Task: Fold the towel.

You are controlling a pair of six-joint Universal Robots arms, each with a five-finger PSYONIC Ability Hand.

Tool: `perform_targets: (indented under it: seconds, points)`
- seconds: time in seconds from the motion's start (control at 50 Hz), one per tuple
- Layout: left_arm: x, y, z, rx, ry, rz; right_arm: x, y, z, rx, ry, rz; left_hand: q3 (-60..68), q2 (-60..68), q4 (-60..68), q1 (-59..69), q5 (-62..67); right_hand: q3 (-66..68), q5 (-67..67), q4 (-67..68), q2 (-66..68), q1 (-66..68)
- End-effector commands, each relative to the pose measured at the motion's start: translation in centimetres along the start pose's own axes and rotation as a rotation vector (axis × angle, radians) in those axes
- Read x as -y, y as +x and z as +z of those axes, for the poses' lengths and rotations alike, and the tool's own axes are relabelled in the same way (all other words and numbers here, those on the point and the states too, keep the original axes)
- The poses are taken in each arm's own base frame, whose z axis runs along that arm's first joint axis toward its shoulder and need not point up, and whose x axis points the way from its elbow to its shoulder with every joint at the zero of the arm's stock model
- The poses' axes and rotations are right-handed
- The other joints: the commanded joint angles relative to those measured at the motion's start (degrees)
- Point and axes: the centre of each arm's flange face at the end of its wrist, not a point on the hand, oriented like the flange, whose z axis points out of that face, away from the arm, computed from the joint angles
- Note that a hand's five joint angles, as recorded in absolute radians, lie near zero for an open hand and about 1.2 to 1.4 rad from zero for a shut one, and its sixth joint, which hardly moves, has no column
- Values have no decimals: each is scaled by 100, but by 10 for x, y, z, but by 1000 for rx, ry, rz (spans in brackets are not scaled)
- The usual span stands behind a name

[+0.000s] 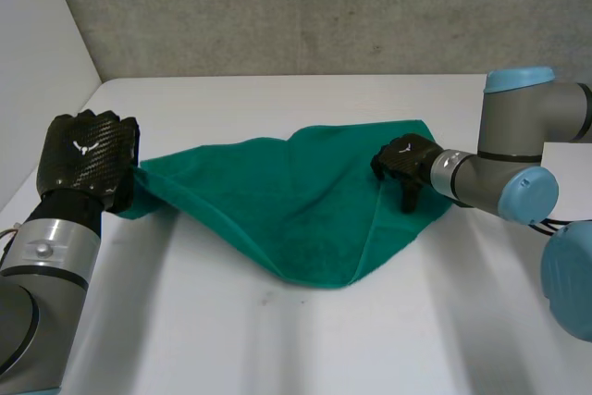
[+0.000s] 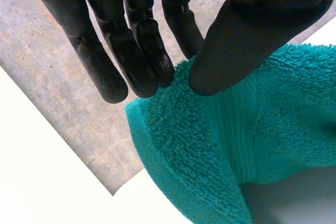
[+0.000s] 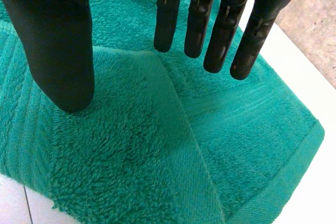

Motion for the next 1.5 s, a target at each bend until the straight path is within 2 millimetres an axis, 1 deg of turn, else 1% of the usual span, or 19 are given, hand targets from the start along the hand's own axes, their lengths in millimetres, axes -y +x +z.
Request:
perform_targets:
  seconds: [0.02,0.1,0.14,0.34,0.42,0.48,0.64,0.66,0.68,0.74,0.88,0.98,1.1,1.14,1.24,1.3,1.42,1.48,1.5]
  points:
    - [0,0,0,0,-2,0,-4,0,4,5,-11,9,1157,1141,1145,1566,1378,1086,1079,1096,1059,1438]
    - [0,0,0,0,-2,0,-4,0,4,3,-12,9,1157,1141,1145,1566,1378,2850,2843,2860,2823,3202]
    - [-1,0,0,1,-2,0,-3,0,3,0,-11,11,1157,1141,1145,1566,1378,4876,4870,4887,4850,5229]
    - [1,-1,1,6,3,1,7,11,-7,-36,0,96,1157,1141,1145,1566,1378,4884,4878,4895,4858,5237]
    - [2,-3,1,13,5,6,25,26,-32,-104,0,142,1157,1141,1145,1566,1378,4884,4878,4895,4858,5237]
    - [6,-7,1,25,9,9,44,38,-69,-163,18,171,1157,1141,1145,1566,1378,4884,4878,4895,4858,5237]
    - [27,-30,-1,85,19,10,61,75,-160,-377,107,160,1157,1141,1145,1566,1378,4884,4878,4895,4858,5237]
    - [29,-32,-2,91,21,9,61,75,-160,-377,107,160,1157,1141,1145,1566,1378,4884,4878,4895,4858,5237]
    - [36,-36,-4,100,29,7,61,76,-180,-410,109,161,1157,1141,1145,1566,1378,4884,4878,4895,4858,5237]
    - [45,-40,-10,104,37,6,61,74,-203,-441,98,159,1157,1141,1145,1566,1378,4884,4878,4895,4858,5237]
    - [48,-38,-29,65,-35,19,47,53,-229,-403,-21,73,1157,1141,1145,1566,1378,4884,4878,4895,4858,5237]
    - [28,-31,-43,-5,-209,34,23,27,-233,-287,-185,-37,1157,1141,1145,1566,1378,4884,4878,4895,4858,5237]
    - [-4,-22,-41,-64,-362,78,7,17,-230,-229,-251,-96,1157,1141,1145,1566,1378,4884,4878,4895,4858,5237]
    - [-16,-15,-38,-104,-408,92,-3,13,-219,-190,-273,-85,1157,1141,1145,1566,1378,4884,4878,4895,4858,5237]
    - [-39,-2,-16,-174,-458,112,-23,25,-186,-185,-304,-58,1157,1141,1145,1566,1378,4884,4878,4895,4858,5237]
    - [-39,-1,14,-160,-409,128,-20,46,-171,-261,-290,-34,1157,1141,1145,1566,1378,4884,4878,4895,4858,5237]
    - [-4,-8,82,-88,-193,212,32,83,-147,-429,-118,-51,1157,1141,1145,1566,1378,4884,4878,4895,4858,5237]
    - [44,-18,121,-4,-2,263,78,118,-147,-600,61,-68,1157,1141,1145,1566,1378,4884,4878,4895,4858,5237]
    - [74,-29,138,64,111,267,91,128,-152,-653,116,-70,1157,1141,1145,1566,1378,4884,4878,4895,4858,5237]
